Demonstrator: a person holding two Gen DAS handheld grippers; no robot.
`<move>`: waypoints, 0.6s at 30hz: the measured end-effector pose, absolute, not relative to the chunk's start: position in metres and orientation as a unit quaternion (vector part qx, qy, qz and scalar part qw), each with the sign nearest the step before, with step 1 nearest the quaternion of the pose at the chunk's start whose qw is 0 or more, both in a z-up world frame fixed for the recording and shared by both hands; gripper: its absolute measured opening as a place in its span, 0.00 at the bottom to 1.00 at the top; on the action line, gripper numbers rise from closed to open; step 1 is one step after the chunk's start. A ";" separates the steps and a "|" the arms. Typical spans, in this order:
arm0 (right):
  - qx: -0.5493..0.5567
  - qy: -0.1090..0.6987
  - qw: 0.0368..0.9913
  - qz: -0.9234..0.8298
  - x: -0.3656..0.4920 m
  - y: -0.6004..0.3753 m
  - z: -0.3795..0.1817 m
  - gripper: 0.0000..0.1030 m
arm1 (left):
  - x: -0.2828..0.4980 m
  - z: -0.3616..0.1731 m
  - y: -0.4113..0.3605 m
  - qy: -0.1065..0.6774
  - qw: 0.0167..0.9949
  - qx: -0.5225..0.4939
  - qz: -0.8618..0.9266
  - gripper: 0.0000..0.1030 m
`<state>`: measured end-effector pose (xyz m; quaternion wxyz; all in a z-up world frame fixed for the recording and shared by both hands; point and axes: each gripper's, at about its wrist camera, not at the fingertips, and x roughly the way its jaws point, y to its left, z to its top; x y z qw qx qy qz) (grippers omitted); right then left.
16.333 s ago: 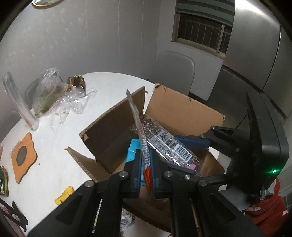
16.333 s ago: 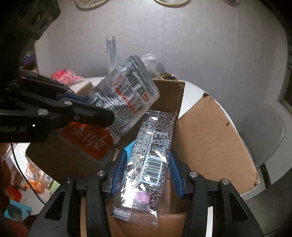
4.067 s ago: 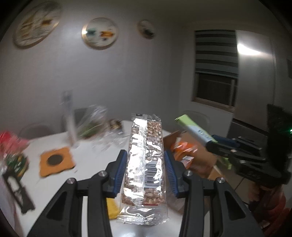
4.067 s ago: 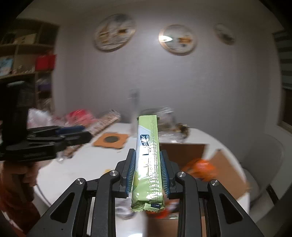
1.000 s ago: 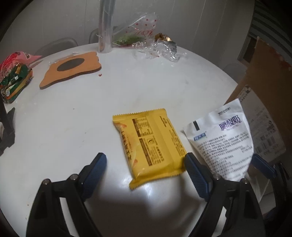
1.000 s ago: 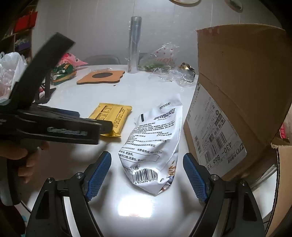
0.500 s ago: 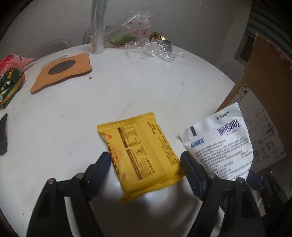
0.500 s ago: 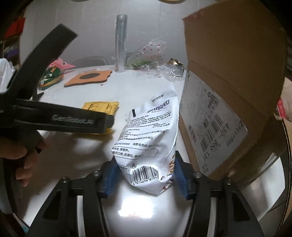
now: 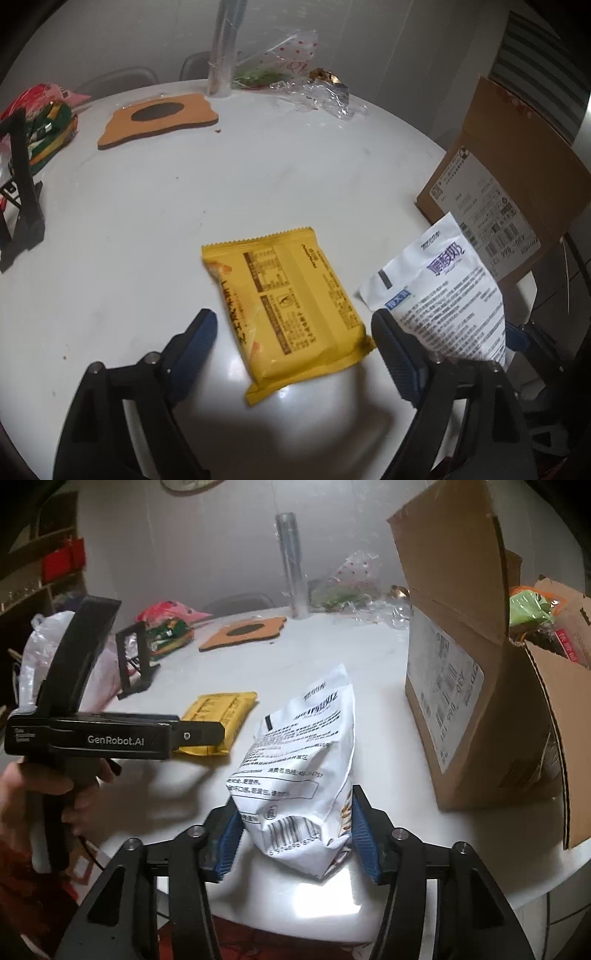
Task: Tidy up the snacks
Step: 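Grasp the white bag with the right tool while the left tool grasps the yellow biscuit pack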
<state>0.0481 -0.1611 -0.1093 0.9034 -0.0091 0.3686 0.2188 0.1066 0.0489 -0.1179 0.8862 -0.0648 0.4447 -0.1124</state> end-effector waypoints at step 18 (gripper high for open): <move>-0.053 0.360 0.907 0.214 0.074 -0.136 -0.118 0.47 | 0.120 -0.122 0.027 0.415 0.907 -0.018 -0.073 0.64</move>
